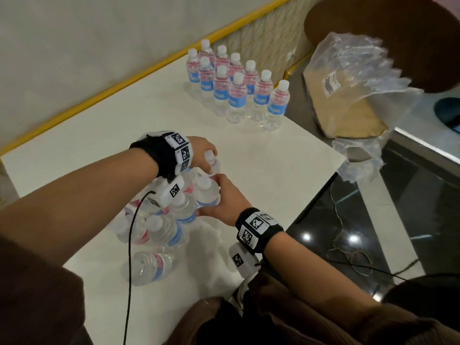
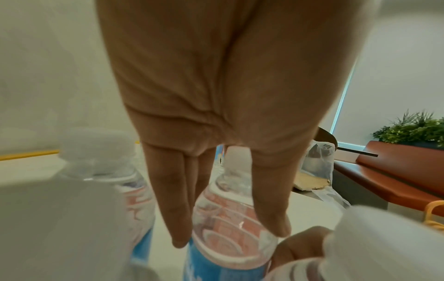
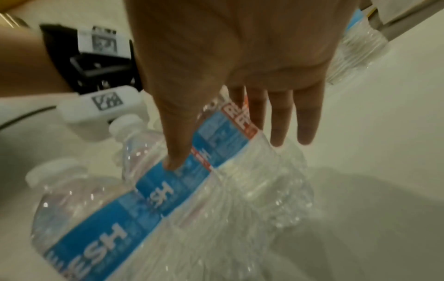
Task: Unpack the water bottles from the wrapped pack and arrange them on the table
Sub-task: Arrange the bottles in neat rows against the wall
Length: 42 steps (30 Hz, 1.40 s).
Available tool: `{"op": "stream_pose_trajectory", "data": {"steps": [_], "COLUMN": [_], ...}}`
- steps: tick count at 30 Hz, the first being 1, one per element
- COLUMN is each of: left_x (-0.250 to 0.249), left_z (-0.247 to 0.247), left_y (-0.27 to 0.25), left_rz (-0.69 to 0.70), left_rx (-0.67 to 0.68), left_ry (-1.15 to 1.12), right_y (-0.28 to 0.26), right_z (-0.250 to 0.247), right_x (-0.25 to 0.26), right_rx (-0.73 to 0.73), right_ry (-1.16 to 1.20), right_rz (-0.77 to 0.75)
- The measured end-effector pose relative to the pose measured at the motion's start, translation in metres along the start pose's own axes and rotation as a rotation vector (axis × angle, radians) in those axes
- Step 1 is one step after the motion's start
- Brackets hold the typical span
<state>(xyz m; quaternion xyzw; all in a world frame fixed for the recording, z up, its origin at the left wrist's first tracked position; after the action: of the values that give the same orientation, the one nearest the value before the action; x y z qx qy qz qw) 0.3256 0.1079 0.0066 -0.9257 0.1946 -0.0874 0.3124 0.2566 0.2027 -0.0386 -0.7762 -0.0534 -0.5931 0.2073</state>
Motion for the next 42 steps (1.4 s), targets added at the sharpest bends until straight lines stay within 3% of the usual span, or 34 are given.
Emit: {"op": "stream_pose_trajectory", "data": {"steps": [7, 12, 16, 21, 25, 31, 34, 36, 39, 42], "left_x": [-0.020, -0.022, -0.027, -0.023, -0.018, -0.011, -0.012, -0.018, -0.018, -0.015], "left_z": [-0.015, -0.032, -0.043, -0.057, -0.063, -0.046, -0.027, -0.021, -0.024, -0.022], "left_y": [0.018, 0.037, 0.051, 0.069, 0.084, 0.111, 0.124, 0.134, 0.148, 0.159], "left_rz": [-0.027, -0.053, -0.080, -0.203, -0.263, -0.283, -0.310, -0.276, -0.266, -0.305], "left_rx": [-0.058, -0.110, -0.149, -0.334, -0.402, -0.361, -0.251, -0.200, -0.250, -0.303], "left_ry": [-0.068, -0.119, -0.204, -0.455, -0.574, -0.984, -1.214, -1.150, -0.946, -0.989], "right_y": [0.000, 0.011, 0.029, 0.054, 0.071, 0.094, 0.103, 0.108, 0.113, 0.116], "right_z": [-0.026, -0.099, -0.147, -0.175, -0.176, -0.185, -0.198, -0.207, -0.214, -0.217], "right_x": [-0.003, -0.020, -0.027, -0.037, -0.038, -0.033, -0.037, -0.046, -0.060, -0.066], "right_rx": [-0.178, -0.379, -0.376, -0.378, -0.436, -0.458, -0.498, -0.505, -0.488, -0.478], "right_ry": [-0.036, -0.033, 0.072, 0.046, 0.102, 0.088, 0.131, 0.131, 0.105, 0.084], "right_rz": [-0.078, -0.026, -0.025, -0.011, -0.026, -0.059, -0.025, 0.018, 0.107, 0.142]}}
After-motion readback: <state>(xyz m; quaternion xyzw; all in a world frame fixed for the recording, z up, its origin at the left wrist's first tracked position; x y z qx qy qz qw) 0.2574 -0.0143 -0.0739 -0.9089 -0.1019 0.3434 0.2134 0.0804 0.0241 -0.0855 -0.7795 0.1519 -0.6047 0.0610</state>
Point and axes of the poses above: each hand's wrist, its own y-axis towards the middle knuckle, its own z-axis out of the palm, x = y × z, the point moved 9 cm from there along y, towards the middle knuckle, and after that the axes turned 12 degrees about y, right-handed, at the moved point
